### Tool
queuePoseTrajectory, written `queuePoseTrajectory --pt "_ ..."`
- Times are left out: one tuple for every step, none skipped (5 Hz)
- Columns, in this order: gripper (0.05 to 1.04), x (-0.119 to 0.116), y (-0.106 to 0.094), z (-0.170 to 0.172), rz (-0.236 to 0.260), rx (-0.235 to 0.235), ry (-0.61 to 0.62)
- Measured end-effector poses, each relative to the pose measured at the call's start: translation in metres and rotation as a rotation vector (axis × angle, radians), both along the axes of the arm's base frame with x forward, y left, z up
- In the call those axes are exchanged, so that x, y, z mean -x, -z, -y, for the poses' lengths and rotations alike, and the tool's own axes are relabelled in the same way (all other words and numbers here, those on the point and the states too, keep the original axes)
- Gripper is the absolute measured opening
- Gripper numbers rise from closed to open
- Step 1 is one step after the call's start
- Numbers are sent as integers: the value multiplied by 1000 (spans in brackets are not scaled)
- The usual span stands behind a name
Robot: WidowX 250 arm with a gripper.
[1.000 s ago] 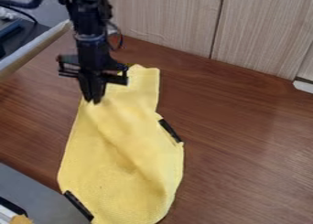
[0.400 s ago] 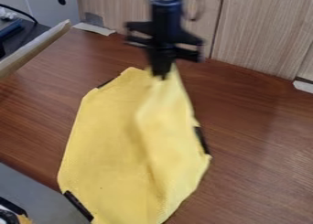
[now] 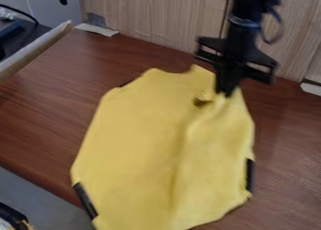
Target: Unfold the cloth from left to right
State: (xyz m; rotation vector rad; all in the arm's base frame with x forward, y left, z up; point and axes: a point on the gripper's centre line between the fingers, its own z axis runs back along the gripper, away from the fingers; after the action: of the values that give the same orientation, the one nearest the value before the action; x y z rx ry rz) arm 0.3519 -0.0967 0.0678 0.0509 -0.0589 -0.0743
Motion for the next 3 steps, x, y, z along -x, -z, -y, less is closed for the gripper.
queuePoseTrajectory --pt "81 -14 29 21 -29 -7 17" --pt "232 -20 44 24 -30 -58 30" --pt "493 -21 47 21 -27 -72 19"
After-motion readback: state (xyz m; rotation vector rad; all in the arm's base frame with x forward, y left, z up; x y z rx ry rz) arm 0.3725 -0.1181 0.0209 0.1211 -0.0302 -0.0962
